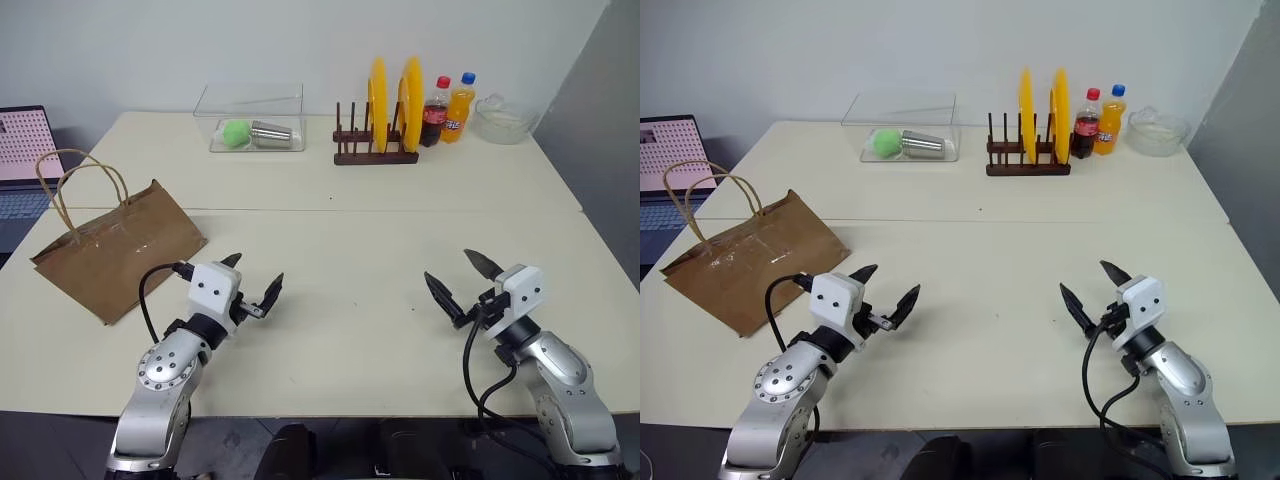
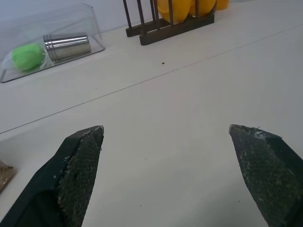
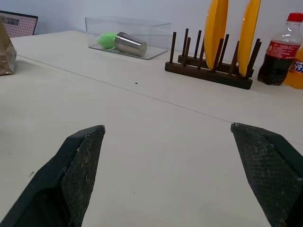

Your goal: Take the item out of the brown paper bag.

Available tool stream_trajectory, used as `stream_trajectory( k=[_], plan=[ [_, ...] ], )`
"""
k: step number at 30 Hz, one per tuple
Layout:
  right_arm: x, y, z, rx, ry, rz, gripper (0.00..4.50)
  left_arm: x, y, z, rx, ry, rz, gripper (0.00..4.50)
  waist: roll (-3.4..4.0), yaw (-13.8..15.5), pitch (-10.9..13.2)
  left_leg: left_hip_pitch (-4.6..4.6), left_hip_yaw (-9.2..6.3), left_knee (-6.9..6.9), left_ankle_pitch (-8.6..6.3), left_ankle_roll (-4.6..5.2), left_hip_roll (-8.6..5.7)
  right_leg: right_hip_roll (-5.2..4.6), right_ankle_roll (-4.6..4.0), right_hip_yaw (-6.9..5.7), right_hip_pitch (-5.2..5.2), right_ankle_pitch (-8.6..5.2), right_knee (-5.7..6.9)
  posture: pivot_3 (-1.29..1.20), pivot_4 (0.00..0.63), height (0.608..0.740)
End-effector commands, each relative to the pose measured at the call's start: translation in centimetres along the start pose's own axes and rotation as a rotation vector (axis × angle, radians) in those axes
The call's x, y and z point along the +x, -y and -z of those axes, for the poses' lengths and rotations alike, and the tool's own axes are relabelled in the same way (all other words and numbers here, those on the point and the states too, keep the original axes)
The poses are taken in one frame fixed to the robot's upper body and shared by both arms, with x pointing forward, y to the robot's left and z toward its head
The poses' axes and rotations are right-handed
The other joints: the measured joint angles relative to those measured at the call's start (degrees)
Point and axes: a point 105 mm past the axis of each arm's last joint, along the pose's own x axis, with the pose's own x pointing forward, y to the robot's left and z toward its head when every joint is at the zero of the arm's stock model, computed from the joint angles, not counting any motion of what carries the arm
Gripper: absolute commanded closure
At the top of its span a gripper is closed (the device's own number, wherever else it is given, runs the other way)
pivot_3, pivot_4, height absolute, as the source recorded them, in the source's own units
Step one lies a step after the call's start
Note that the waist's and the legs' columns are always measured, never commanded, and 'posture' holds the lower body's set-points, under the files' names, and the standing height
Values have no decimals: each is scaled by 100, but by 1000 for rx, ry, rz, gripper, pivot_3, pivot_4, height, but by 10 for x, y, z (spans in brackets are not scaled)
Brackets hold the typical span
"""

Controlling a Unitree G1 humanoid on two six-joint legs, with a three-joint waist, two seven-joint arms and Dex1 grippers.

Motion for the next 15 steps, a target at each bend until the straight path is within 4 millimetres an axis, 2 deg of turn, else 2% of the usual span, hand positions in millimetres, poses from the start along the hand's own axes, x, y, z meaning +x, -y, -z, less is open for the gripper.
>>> stream_trajectory(
  k=[1,15],
  plan=[
    [0,3,-11,-19,49,10,0,1,4,-11,9,56,12,57,0,0,0,0,0,0,0,0,0,0,0,0,0,0,0,0,150,740],
    [2,1,-10,-17,43,-3,0,1,3,-9,53,35,-1,57,0,0,0,0,0,0,0,0,0,0,0,0,0,0,0,0,150,740]
  ],
)
